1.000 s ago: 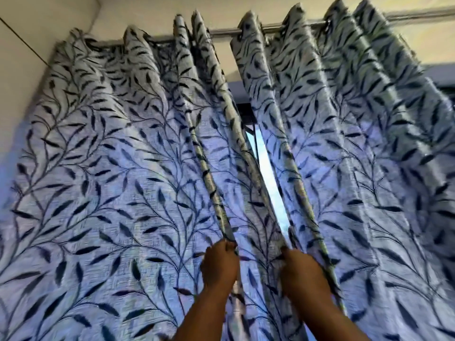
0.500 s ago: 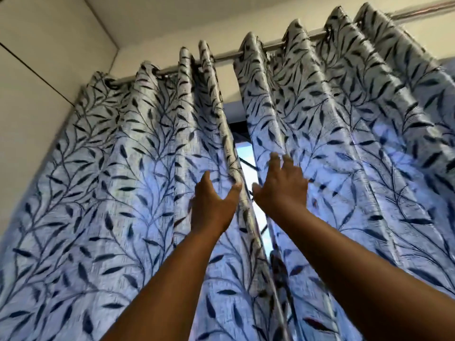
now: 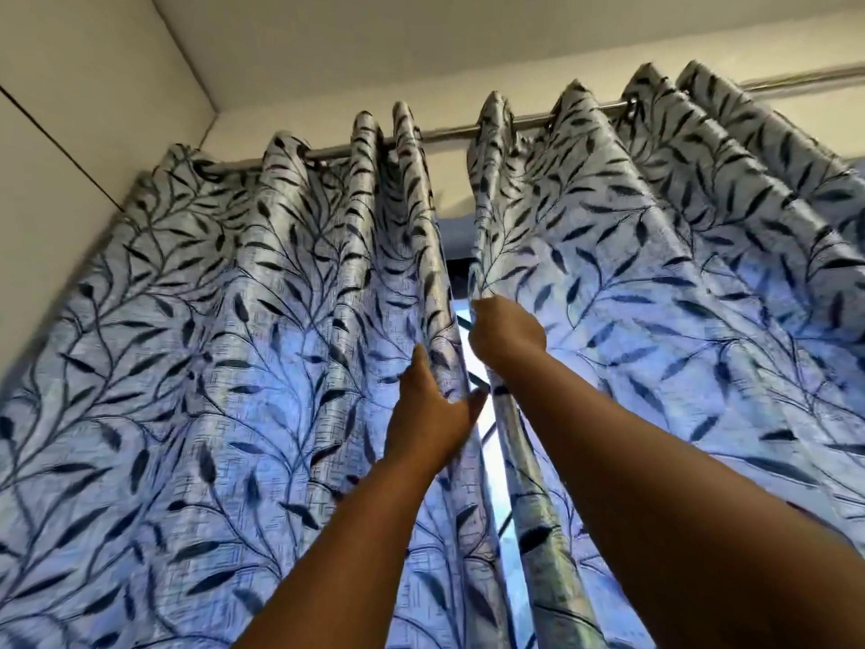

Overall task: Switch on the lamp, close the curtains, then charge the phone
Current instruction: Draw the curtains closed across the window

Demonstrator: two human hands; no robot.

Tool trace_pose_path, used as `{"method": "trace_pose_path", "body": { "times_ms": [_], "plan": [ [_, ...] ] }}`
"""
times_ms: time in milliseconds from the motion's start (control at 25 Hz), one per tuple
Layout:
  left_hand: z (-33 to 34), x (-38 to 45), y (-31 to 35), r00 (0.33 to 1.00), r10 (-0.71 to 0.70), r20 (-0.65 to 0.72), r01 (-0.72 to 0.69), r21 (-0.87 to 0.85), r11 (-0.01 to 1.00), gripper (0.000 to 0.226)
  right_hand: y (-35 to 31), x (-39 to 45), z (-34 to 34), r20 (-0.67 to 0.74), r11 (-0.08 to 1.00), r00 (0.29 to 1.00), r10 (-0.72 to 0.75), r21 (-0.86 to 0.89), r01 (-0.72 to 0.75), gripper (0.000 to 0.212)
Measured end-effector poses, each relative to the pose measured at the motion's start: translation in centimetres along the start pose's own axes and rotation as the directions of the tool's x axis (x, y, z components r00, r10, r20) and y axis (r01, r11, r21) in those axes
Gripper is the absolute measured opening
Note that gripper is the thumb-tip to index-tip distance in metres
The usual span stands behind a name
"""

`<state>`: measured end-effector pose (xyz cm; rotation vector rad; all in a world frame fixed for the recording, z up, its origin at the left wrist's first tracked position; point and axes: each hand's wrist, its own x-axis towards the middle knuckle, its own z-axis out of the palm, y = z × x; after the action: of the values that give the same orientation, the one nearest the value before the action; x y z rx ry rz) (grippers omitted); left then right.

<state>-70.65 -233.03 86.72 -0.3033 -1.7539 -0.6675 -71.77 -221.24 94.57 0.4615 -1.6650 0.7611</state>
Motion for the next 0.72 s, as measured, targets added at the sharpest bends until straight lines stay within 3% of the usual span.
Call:
{"method": "trace_pose_path", "body": {
  "times_ms": [80, 160, 240, 440, 520, 640, 720],
  "plan": [
    [-1.0, 0.5, -1.1, 0.998, 0.054, -0.011, -0.055, -0.094, 0.994, 0.084, -3.0, 0.6, 1.1, 0.021, 0.994, 0.996, -0.09, -0.062, 0.092, 0.026],
    [-2.3, 1.1, -2.5, 0.979, 0.186, -0.088, -0.202, -0.224, 0.954, 0.042, -6.5, 0.7, 2.8, 0.081, 0.987, 0.986, -0.145, -0.054, 0.149, 0.028],
    [-3.2, 1.2, -3.9, 0.952, 0.252, -0.171, -0.293, -0.284, 0.913, 0.023, -8.8, 0.7, 4.2, 0.12, 0.983, 0.978, -0.172, -0.042, 0.178, 0.025],
    [-2.0, 1.7, -6.0, 0.997, 0.065, -0.049, -0.078, -0.333, 0.94, 0.046, -6.2, 0.0, 3.7, 0.119, 0.973, 0.98, -0.162, -0.145, 0.179, 0.026],
    [-0.3, 1.6, -5.0, 0.992, 0.105, -0.07, -0.125, -0.41, 0.903, 0.045, -4.4, -0.6, 2.8, 0.136, 0.983, 0.984, -0.118, -0.125, 0.135, 0.021],
    [3.2, 1.5, -2.3, 0.974, 0.224, -0.027, -0.19, -0.631, 0.752, 0.039, -2.1, -1.0, 1.2, 0.173, 0.994, 0.983, -0.064, -0.071, 0.077, 0.018],
    [5.6, 1.6, -0.1, 0.982, 0.178, 0.064, -0.058, -0.793, 0.607, 0.03, -0.2, -1.3, -0.2, 0.209, 1.0, 0.978, -0.024, 0.019, 0.021, 0.021]
  ]
}}
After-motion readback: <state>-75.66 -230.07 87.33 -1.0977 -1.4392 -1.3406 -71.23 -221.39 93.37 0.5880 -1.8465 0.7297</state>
